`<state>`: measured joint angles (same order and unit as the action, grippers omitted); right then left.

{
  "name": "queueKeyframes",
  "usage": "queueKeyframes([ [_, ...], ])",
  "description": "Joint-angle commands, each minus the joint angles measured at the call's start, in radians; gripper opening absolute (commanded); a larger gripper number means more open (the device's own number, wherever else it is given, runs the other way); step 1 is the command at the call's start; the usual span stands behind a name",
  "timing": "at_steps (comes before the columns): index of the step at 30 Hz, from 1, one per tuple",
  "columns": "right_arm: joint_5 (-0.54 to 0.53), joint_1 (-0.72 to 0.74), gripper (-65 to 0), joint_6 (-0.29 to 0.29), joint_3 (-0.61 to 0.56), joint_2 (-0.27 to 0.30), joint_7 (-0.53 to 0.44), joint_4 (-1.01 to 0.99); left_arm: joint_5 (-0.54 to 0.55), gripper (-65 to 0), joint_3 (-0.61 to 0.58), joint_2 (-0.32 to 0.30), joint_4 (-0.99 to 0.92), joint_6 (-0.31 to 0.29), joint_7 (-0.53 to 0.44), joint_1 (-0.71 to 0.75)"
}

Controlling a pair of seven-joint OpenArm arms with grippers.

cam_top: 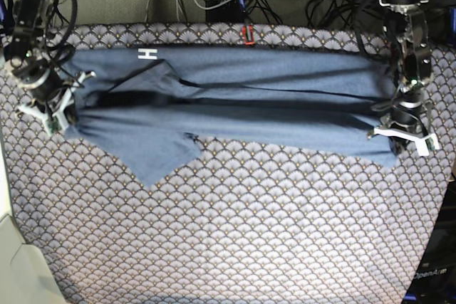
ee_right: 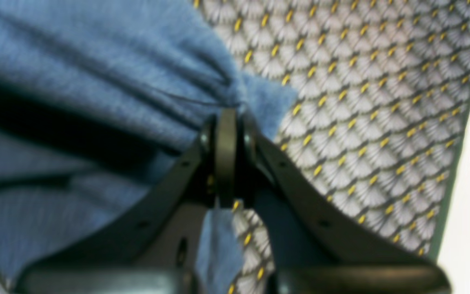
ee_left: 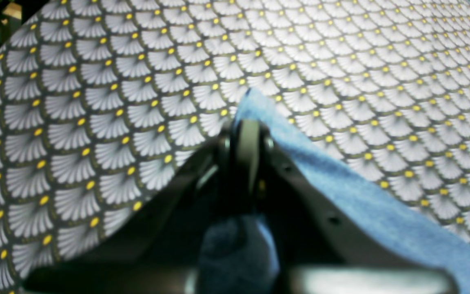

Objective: Fold the T-shirt properly
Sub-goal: 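Lift the hem and fold it toward the collar edge, then open the right gripper and move it to the shirt's sleeve end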

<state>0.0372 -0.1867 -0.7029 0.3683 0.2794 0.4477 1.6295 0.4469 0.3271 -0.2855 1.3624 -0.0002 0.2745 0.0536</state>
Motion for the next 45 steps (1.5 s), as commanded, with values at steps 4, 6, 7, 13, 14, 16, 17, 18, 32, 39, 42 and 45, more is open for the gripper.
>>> queueKeyframes([
  [4, -0.004, -0.047, -65.0, 0.005, 0.008, 0.008, -0.017, 0.048, -0.003, -64.5, 0.063, 0.022, 0.062, -0.001, 0.007, 0.036],
  [6, -0.004, -0.064, -65.0, 0.005, 0.008, 0.008, -0.017, 0.056, -0.004, -64.5, 0.093, 0.038, 0.078, -0.004, 0.049, 0.044],
  [7, -0.004, -0.075, -65.0, 0.005, 0.008, 0.008, -0.017, 0.056, -0.004, -64.5, 0.106, 0.044, 0.079, -0.004, 0.070, 0.047],
  [13, -0.004, -0.089, -65.0, 0.005, 0.010, 0.013, -0.017, 0.058, -0.004, -64.5, 0.169, 0.052, 0.101, -0.004, 0.130, 0.099],
  [14, -0.004, -0.089, -65.0, 0.005, 0.010, 0.013, -0.017, 0.059, -0.004, -64.5, 0.169, 0.048, 0.105, -0.004, 0.130, 0.105],
  [16, -0.004, -0.101, -65.0, 0.005, 0.011, 0.014, -0.017, 0.071, -0.004, -64.5, 0.169, 0.048, 0.116, -0.004, 0.136, 0.110],
  [17, -0.004, -0.112, -65.0, 0.005, 0.016, 0.014, -0.017, 0.084, -0.004, -64.5, 0.169, 0.045, 0.117, -0.004, 0.136, 0.119],
  [18, -0.004, -0.118, -65.0, 0.005, 0.024, 0.014, -0.017, 0.099, -0.004, -64.5, 0.169, 0.045, 0.124, -0.004, 0.136, 0.125],
  [32, -0.004, -0.198, -65.0, 0.005, 0.024, 0.014, -0.017, 0.120, -0.012, -64.1, 0.168, 0.045, 0.110, -0.004, 0.136, 0.130],
  [39, -0.004, -0.210, -65.0, 0.005, 0.025, 0.014, -0.003, 0.120, -0.010, -60.6, 0.168, 0.044, 0.091, -0.004, 0.145, 0.139],
  [42, -0.004, -0.208, -65.0, 0.005, 0.025, 0.016, 0.043, 0.120, -0.010, -53.9, 0.168, 0.044, 0.091, -0.004, 0.196, 0.142],
  [45, -0.004, -0.205, -65.0, 0.005, 0.024, 0.025, 0.061, 0.119, -0.012, -50.1, 0.168, 0.044, 0.087, -0.004, 0.217, 0.137],
])
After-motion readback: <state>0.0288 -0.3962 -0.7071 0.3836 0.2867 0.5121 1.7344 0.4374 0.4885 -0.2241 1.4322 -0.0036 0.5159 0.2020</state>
